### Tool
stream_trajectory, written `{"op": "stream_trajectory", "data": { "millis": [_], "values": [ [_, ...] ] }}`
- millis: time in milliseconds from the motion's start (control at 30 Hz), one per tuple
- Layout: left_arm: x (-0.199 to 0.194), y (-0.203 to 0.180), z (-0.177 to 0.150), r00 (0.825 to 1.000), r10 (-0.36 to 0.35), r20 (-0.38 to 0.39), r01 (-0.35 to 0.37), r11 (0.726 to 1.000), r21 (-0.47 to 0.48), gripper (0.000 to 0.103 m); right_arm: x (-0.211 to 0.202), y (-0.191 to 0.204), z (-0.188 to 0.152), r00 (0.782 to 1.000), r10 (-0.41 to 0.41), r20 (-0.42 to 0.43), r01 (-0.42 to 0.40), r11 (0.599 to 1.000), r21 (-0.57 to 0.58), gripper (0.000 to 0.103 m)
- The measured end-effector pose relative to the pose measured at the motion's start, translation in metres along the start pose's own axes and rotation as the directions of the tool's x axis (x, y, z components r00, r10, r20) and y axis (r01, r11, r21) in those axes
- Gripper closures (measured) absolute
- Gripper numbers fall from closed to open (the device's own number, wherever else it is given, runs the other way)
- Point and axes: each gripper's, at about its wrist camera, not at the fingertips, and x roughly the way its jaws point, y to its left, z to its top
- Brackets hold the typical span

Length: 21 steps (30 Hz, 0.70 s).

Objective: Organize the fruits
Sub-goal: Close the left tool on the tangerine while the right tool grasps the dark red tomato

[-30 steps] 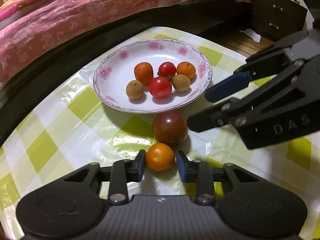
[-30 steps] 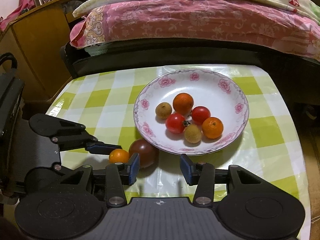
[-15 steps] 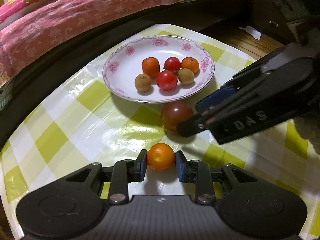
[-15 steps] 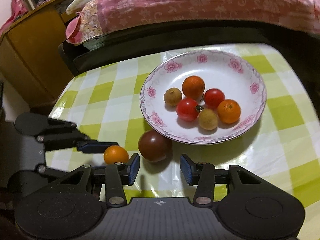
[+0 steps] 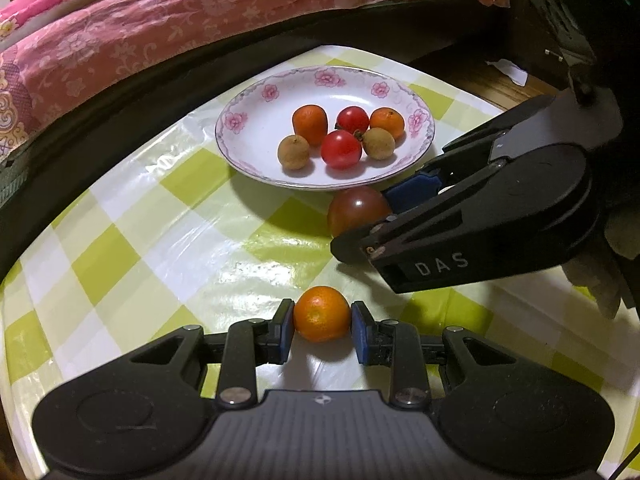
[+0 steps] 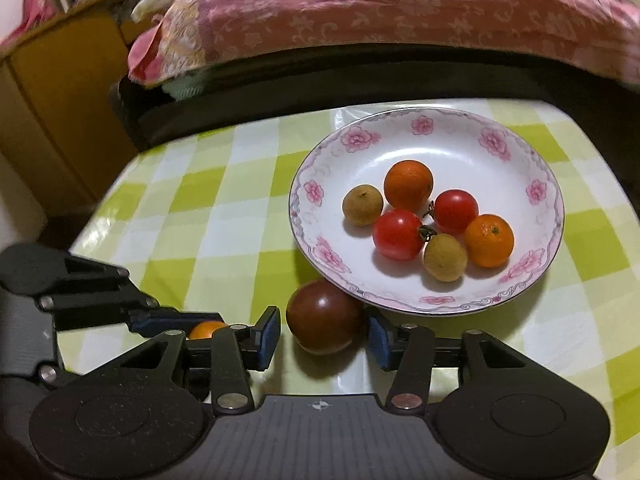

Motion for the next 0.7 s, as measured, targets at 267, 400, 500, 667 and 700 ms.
{"op": "stream_trajectory", "data": {
  "millis": [267,400,500,667,700],
  "values": [
    [-0.009,0.000,-0.007,0.999,-0.032,0.016,0.032,0.999,-0.007,0.065,-0.014,0.002,-0.007,0.997,-0.056,-0.045,0.052,0.996,-0.073,0.069],
    [-0.014,-0.008,-0.012,0.999,-0.047,0.022,0.047,0.999,0.010,0.065,-0.033,0.007,-0.023,0.993,-0.079,-0.090,0.070,0.993,-0.100,0.069],
    [-0.014,-0.013,-0.018,0.999,-0.049,0.021,0.049,0.998,0.028,0.065,-0.043,0.014,-0.036,0.988,-0.097,-0.118,0.083,0.989,-0.123,0.069],
    [-0.013,-0.015,-0.025,0.998,-0.042,0.037,0.041,0.998,0.044,0.064,-0.047,0.024,-0.052,0.980,-0.138,-0.141,0.114,0.979,-0.167,0.067],
    [-0.013,-0.015,-0.025,0.998,-0.044,0.038,0.042,0.998,0.039,0.063,-0.048,0.023,-0.053,0.981,-0.138,-0.139,0.116,0.981,-0.156,0.067]
  ]
}}
